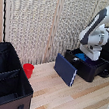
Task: Gently grip the air fryer handle with your gripper and kindly pull it open by sliding your gripper away from the base. Gradually bring your gripper in line with the blue bowl and gently capture it, without tightening your grip too much. Securely place the blue bowl inside the opened air fryer with a steady position. Liberate your robot's gripper, and withdraw your gripper from the proximity of the air fryer.
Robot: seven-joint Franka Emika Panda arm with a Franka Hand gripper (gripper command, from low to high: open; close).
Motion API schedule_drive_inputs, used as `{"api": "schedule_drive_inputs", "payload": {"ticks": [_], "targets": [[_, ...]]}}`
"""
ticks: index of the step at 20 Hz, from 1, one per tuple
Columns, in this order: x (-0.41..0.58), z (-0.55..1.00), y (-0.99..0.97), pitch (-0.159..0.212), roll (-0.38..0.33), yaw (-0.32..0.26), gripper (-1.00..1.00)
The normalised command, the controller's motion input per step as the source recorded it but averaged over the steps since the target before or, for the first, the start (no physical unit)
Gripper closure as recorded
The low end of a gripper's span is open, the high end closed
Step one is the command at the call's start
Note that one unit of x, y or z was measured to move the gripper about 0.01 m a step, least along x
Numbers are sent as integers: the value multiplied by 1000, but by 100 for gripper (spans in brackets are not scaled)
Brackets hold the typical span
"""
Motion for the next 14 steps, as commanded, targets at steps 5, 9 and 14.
{"api": "schedule_drive_inputs", "payload": {"ticks": [5,9,14], "targets": [[0,682,-6,131,8,29,-100],[0,961,-44,97,6,20,-100],[27,1000,-4,54,0,3,-100]]}}
